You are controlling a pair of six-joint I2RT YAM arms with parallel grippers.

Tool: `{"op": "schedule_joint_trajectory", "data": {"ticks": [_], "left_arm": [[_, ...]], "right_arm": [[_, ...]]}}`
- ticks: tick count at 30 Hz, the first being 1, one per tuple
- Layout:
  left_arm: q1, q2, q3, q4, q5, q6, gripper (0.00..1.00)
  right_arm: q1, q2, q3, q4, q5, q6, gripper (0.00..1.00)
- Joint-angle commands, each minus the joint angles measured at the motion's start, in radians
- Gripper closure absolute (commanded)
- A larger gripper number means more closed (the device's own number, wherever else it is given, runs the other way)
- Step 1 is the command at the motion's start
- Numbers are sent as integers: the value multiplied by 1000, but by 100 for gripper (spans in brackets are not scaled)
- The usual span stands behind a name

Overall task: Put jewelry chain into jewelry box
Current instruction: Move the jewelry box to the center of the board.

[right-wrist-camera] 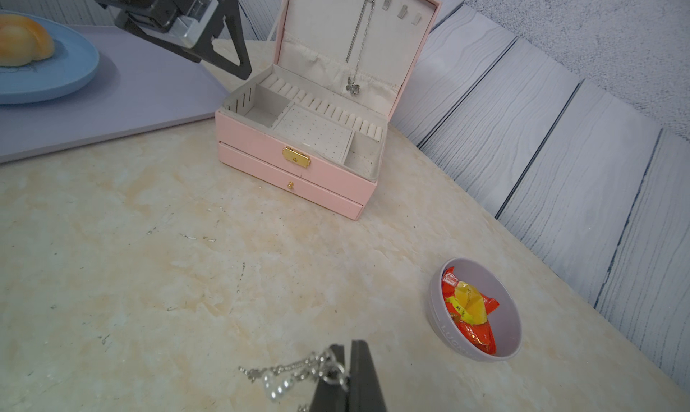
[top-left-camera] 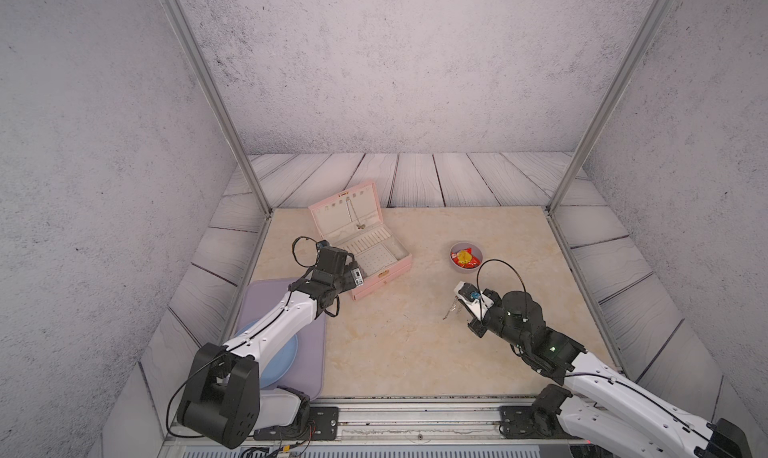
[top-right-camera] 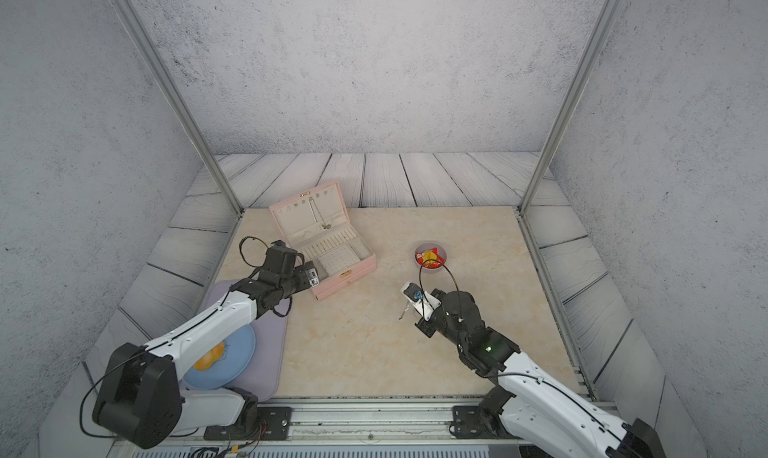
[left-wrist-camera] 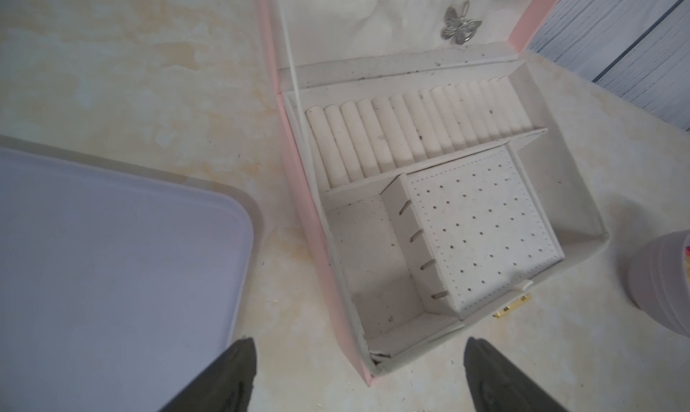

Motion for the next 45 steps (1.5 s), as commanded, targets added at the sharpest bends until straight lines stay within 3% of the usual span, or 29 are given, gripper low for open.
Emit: {"op": "schedule_joint_trajectory", "data": {"ticks": [1,8,12,17,22,31,37,42,45], "left_arm": [[12,48,21,53,-33,-20,19],[47,203,69,96,-6,-20,40],[48,263,103,74,48,13,58],[22,257,84,36,99,69,77],[-46,193,27,13,126,121,84],[-209,109,-9,-47,178,99,84],[-255,9,-50,-41,221,105,83],[-259,-131,-63,-12,178,217,51],[-260,-208,-50,58,137,361,47]], "right_arm": [[6,-1,7,2,3,11,100],[9,7,7,2,0,14,100],[10,3,12,-3,5,23,100],[20,-25,46,-54,-5,74,100],[34,-64,86,-130,2,101,100],[94,-50,184,-260,16,103,100],[121,-47,193,-268,25,103,100],[123,-53,194,-259,9,103,100],[123,-56,189,-237,5,99,100]]}}
